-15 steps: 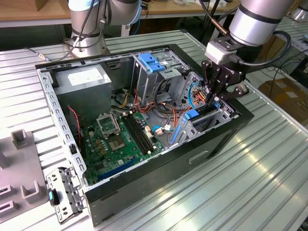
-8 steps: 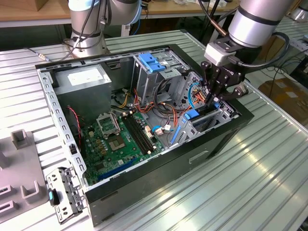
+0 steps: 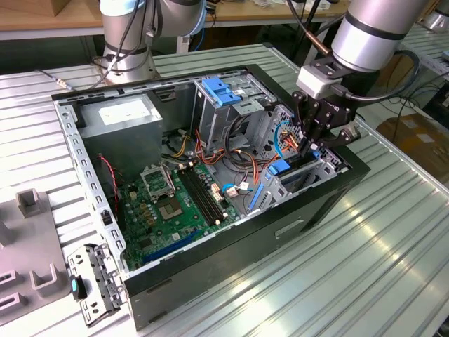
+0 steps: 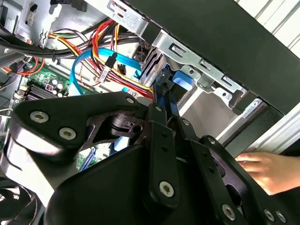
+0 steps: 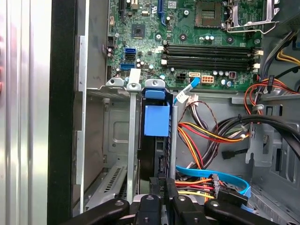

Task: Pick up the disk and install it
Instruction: 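Insert the first disk wire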

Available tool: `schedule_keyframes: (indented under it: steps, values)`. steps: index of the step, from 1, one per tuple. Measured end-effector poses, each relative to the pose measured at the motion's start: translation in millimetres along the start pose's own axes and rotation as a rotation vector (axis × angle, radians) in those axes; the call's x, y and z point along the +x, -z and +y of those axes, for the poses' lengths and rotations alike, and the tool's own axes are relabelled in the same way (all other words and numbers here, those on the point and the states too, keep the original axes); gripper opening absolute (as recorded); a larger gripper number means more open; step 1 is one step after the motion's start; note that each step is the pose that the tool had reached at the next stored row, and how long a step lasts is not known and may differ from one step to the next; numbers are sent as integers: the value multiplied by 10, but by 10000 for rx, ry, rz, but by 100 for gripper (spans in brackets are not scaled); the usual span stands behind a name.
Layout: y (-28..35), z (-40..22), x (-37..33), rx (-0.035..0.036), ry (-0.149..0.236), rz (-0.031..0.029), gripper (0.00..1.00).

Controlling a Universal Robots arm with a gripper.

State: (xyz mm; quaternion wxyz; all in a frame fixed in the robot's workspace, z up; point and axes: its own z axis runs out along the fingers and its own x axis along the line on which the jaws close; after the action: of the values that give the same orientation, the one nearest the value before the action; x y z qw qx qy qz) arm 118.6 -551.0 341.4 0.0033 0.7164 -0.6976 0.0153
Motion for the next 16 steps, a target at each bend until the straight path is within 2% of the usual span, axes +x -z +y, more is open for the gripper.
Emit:
schedule_keyframes:
  steps: [1,2,4,5,8,10,16]
  values:
    - [1,1,0,11,-1,-3,18]
    - [18,1,0,11,-1,-2,24]
    - [108,-1,2,14,0,0,24]
    - [126,-1,3,14,0,1,24]
    - [132,-1,4,14,-1,-1,22]
    - [136,-1,3,14,0,1,11]
    - [141,-2,4,14,0,1,11]
